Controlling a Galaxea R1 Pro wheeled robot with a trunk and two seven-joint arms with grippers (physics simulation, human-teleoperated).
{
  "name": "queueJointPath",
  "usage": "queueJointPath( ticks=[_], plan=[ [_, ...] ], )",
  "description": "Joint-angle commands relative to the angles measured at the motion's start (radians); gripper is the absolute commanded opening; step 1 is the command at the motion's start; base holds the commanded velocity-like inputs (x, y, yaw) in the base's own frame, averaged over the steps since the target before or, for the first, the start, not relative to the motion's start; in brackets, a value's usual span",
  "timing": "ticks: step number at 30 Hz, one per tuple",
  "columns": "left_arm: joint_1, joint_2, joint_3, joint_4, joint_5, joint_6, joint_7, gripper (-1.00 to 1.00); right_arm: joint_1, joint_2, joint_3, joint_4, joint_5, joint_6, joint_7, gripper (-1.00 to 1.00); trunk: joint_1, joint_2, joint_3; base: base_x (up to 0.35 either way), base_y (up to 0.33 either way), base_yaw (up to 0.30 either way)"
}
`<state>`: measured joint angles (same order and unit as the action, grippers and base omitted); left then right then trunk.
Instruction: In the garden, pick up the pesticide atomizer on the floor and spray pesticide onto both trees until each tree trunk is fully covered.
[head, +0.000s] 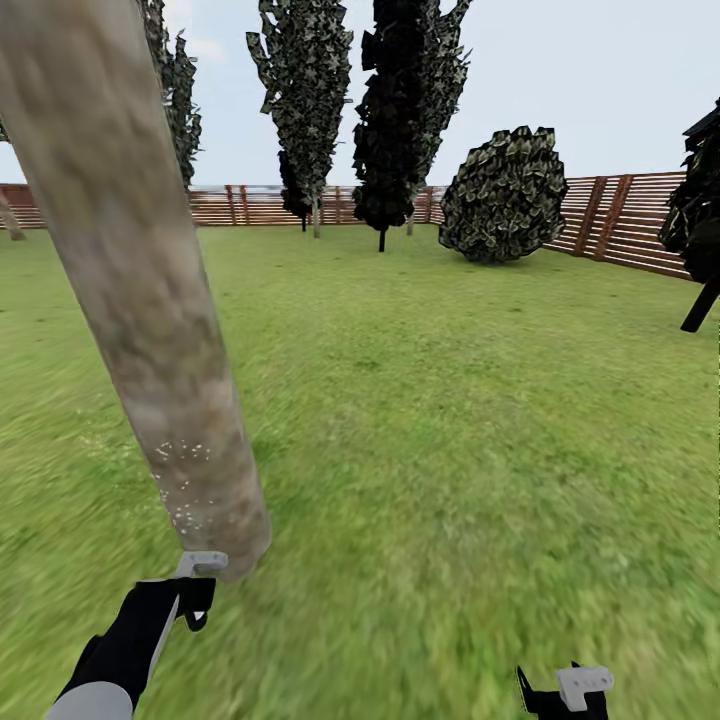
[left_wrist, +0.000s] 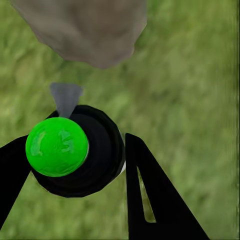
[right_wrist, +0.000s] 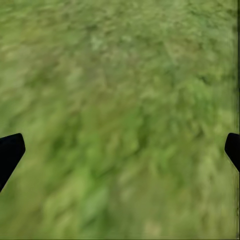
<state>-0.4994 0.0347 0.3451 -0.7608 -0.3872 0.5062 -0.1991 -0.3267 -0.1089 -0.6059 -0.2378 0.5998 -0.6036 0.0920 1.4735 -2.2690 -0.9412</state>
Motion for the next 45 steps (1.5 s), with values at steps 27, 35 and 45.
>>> queueJointPath(
  ticks=[27,35,45],
  plan=[
    [0.0,0.004,0.071,0.0,0.0,0.0,0.0,-1.0,0.0,0.0,0.0,0.0,-0.001,0.0,-0.002,1.0,0.0,0.0,0.0,0.08,-0.256,0.133],
    [0.0,0.004,0.071,0.0,-0.001,0.001,0.0,-1.0,0.0,0.0,0.0,0.0,-0.001,0.0,-0.002,1.0,0.0,0.0,0.0,0.005,-0.271,0.277],
    [0.001,0.004,0.071,0.0,-0.001,0.002,0.0,-1.0,0.0,0.0,-0.001,-0.001,-0.001,0.0,-0.002,1.0,0.0,0.0,0.0,0.029,-0.272,0.275]
  ],
)
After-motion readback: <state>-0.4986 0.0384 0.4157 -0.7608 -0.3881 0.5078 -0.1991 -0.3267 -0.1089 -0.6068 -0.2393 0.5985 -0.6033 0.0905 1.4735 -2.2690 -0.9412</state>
